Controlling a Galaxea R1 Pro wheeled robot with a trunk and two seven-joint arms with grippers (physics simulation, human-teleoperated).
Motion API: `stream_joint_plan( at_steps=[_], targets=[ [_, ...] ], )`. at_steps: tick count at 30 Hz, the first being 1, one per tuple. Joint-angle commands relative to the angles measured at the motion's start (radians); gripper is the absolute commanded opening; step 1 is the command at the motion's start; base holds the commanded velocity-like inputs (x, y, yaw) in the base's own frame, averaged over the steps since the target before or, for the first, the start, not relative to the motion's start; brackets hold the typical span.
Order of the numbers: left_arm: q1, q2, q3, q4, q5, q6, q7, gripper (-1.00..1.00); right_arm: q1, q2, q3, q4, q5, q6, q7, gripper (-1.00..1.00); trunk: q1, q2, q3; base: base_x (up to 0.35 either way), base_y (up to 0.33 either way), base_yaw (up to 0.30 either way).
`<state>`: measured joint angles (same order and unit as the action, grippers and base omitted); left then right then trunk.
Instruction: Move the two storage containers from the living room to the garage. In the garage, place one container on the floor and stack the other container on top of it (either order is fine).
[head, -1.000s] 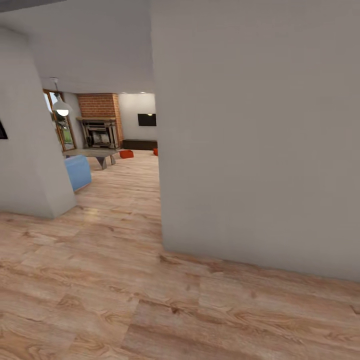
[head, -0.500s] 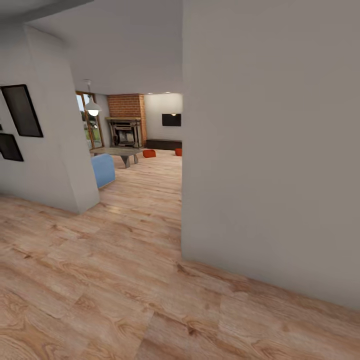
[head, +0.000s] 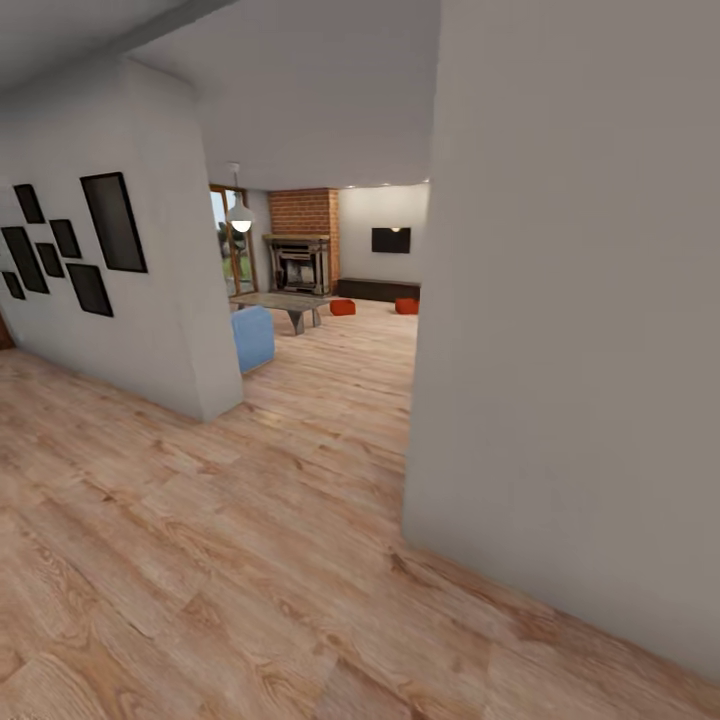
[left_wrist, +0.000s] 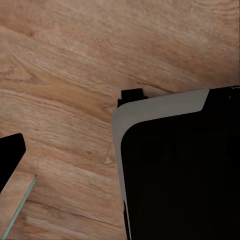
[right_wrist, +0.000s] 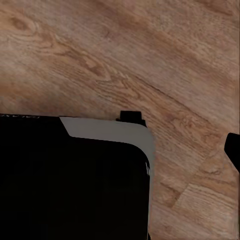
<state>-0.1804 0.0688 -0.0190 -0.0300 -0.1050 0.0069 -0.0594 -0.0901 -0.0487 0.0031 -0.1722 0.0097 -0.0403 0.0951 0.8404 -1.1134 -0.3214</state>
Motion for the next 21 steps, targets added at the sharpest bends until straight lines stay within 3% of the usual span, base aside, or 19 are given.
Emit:
stream_joint_plan(
  at_steps=[1,21],
  targets=[
    [-0.001,0.000,-0.001,-0.001,-0.010,0.001,-0.002,1.00,0.000,0.000,0.000,0.000,0.001,-0.003,0.003,1.00,0.001,-0.001,-0.001,0.346,0.000,0.287],
    [-0.001,0.000,-0.001,-0.001,-0.010,0.001,-0.002,1.00,0.000,0.000,0.000,0.000,0.001,-0.003,0.003,1.00,0.001,-0.001,-0.001,0.346,0.000,0.287]
  ],
)
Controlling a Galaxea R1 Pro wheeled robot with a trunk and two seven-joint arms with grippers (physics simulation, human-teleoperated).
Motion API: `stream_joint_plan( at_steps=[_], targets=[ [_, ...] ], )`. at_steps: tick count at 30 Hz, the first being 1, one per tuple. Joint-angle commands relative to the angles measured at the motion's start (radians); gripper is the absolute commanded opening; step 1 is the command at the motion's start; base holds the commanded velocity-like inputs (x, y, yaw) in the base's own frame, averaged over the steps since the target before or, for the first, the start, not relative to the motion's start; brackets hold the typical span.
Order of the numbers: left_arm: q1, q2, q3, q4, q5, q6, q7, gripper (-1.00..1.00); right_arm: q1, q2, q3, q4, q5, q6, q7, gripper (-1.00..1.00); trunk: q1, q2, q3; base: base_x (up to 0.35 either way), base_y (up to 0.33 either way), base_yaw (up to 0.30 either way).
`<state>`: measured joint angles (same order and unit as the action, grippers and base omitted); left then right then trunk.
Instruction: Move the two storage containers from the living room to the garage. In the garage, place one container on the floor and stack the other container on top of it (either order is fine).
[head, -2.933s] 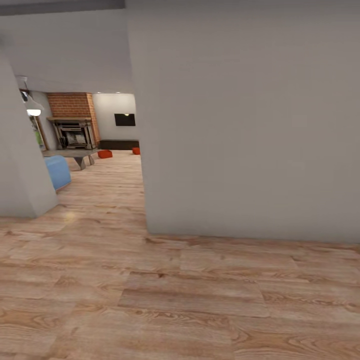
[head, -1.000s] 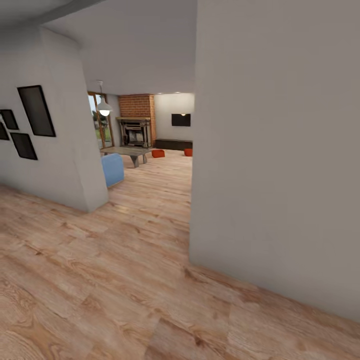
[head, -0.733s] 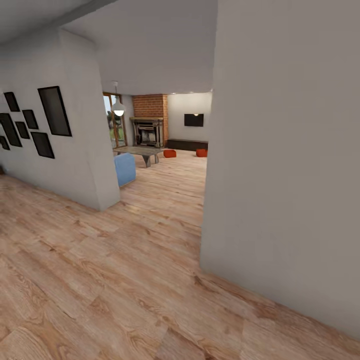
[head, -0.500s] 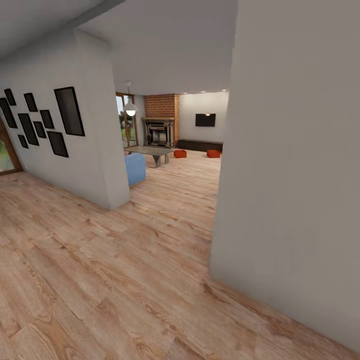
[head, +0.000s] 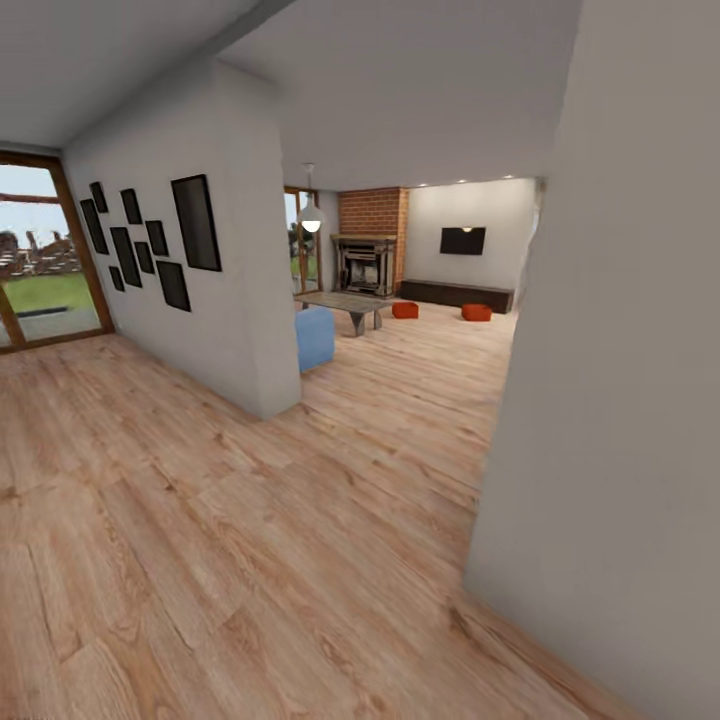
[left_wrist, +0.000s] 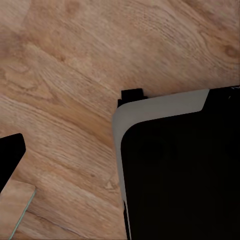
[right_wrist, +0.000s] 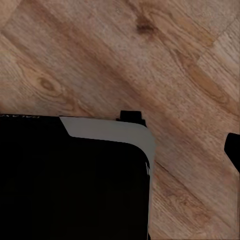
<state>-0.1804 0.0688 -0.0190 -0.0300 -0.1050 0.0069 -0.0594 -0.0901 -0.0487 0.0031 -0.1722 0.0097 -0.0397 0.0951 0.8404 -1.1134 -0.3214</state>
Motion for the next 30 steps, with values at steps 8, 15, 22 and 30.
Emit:
stream_joint_plan(
  at_steps=[8,15,22,30],
  targets=[
    [-0.001,0.000,-0.001,-0.001,-0.010,0.001,-0.002,1.00,0.000,0.000,0.000,0.000,0.001,-0.003,0.003,1.00,0.001,-0.001,-0.001,0.346,0.000,0.287],
    [-0.001,0.000,-0.001,-0.001,-0.010,0.001,-0.002,1.00,0.000,0.000,0.000,0.000,0.001,-0.003,0.003,1.00,0.001,-0.001,-0.001,0.346,0.000,0.287],
    [-0.001,0.000,-0.001,-0.001,-0.010,0.001,-0.002,1.00,0.000,0.000,0.000,0.000,0.001,-0.003,0.003,1.00,0.001,-0.001,-0.001,0.346,0.000,0.287],
    [-0.001,0.000,-0.001,-0.001,-0.010,0.001,-0.002,1.00,0.000,0.000,0.000,0.000,0.001,-0.003,0.003,1.00,0.001,-0.001,-0.001,0.346,0.000,0.287]
  ],
)
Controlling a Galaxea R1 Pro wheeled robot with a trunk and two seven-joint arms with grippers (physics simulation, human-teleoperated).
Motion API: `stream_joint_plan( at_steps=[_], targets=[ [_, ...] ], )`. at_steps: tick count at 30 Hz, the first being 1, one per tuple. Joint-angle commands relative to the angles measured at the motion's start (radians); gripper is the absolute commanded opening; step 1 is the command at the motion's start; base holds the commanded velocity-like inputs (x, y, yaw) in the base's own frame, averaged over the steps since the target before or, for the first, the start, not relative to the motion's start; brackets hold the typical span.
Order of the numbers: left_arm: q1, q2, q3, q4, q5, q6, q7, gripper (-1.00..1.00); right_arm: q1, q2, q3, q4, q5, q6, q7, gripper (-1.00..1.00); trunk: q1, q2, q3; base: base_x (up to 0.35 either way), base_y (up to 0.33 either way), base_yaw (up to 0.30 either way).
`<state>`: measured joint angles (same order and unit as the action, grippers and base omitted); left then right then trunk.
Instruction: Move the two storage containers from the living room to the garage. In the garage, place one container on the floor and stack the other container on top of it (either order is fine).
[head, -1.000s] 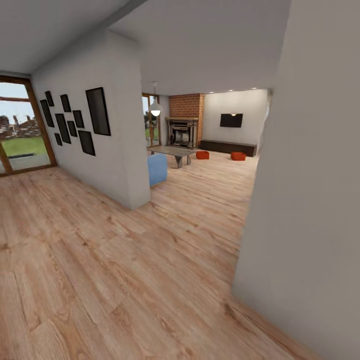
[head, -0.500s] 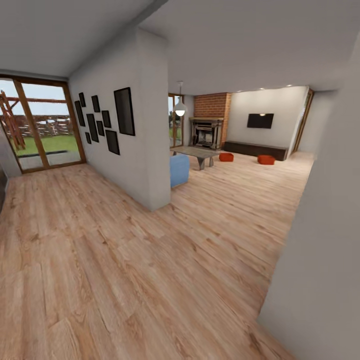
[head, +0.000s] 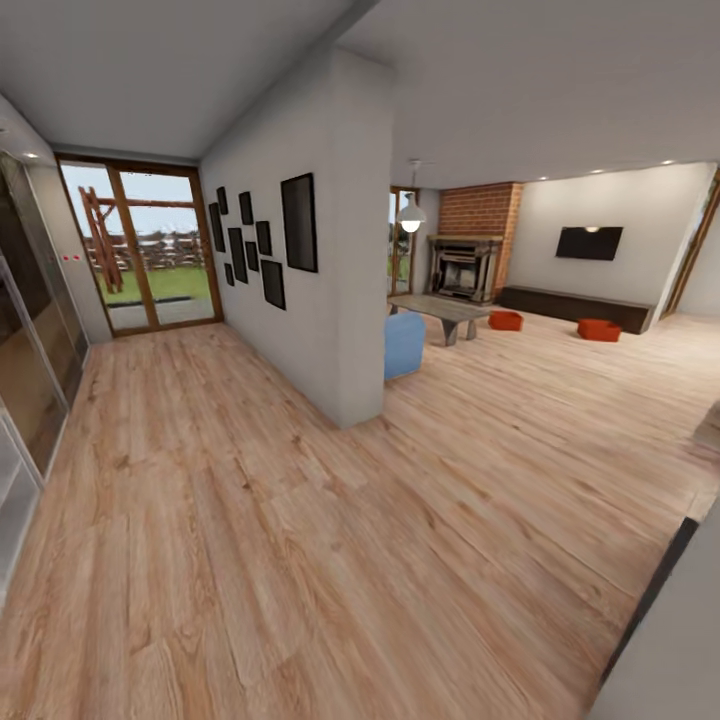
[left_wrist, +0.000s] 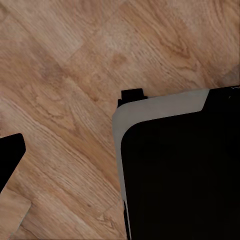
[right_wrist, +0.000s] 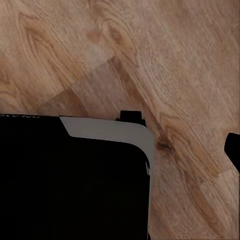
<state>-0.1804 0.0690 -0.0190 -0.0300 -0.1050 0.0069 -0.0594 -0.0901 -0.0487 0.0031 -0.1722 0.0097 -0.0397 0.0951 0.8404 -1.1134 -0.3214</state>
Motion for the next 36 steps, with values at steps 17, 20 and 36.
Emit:
stream_joint_plan(
  at_steps=[17,20,36],
  targets=[
    [-0.001,0.000,-0.001,-0.001,-0.010,0.001,-0.002,1.00,0.000,0.000,0.000,0.000,0.001,-0.003,0.003,1.00,0.001,-0.001,-0.001,0.346,0.000,0.165],
    [-0.001,0.000,-0.001,-0.001,-0.010,0.001,-0.002,1.00,0.000,0.000,0.000,0.000,0.001,-0.003,0.003,1.00,0.001,-0.001,-0.001,0.346,0.000,0.005],
    [-0.001,0.000,-0.001,-0.001,-0.010,0.001,-0.002,1.00,0.000,0.000,0.000,0.000,0.001,-0.003,0.003,1.00,0.001,-0.001,-0.001,0.346,0.000,0.001]
  ],
)
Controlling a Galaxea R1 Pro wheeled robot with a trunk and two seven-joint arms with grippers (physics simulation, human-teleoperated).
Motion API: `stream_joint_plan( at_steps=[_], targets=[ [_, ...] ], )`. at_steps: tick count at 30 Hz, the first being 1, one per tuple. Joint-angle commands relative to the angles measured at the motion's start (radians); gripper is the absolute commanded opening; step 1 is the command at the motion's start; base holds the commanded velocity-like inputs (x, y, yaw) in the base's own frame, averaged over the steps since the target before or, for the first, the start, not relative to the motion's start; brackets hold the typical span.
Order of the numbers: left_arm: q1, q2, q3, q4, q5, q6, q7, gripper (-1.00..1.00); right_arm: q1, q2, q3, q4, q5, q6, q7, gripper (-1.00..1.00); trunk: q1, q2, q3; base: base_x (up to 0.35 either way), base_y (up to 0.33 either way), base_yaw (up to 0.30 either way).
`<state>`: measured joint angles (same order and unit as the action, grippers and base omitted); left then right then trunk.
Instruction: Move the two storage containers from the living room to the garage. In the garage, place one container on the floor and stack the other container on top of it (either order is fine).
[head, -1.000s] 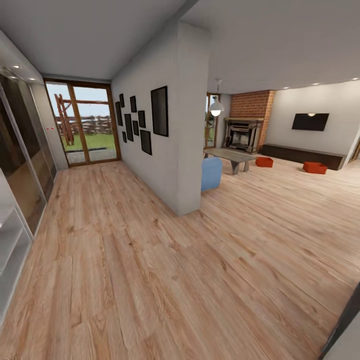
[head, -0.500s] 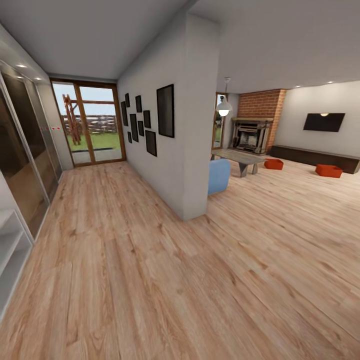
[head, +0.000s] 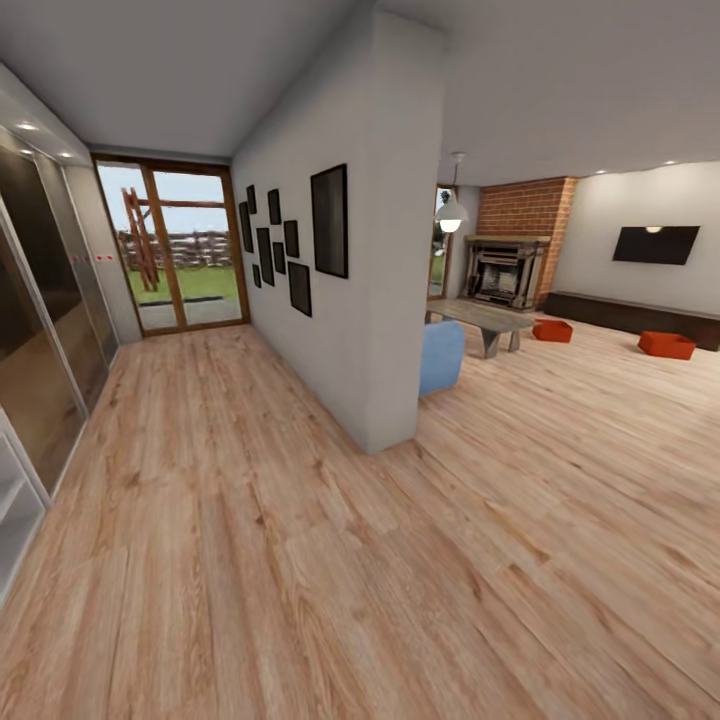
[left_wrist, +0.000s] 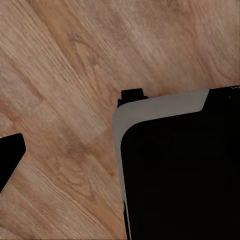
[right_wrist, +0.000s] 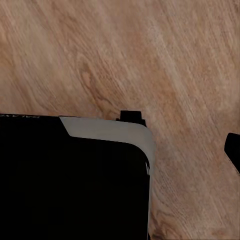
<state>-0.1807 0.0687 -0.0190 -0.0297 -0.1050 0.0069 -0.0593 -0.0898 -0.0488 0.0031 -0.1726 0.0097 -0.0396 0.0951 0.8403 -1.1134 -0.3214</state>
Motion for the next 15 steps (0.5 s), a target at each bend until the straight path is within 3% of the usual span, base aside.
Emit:
stream_joint_plan(
  at_steps=[1,15],
  targets=[
    [0.000,0.000,-0.001,-0.001,-0.010,0.001,-0.002,1.00,-0.001,0.000,0.000,0.001,0.001,-0.003,0.003,1.00,0.001,-0.001,-0.001,0.346,0.000,0.000],
    [0.000,0.000,-0.001,-0.001,-0.010,0.001,-0.002,1.00,-0.001,0.000,0.000,0.001,0.001,-0.003,0.004,1.00,0.001,-0.001,-0.001,0.346,0.000,-0.010]
  ],
)
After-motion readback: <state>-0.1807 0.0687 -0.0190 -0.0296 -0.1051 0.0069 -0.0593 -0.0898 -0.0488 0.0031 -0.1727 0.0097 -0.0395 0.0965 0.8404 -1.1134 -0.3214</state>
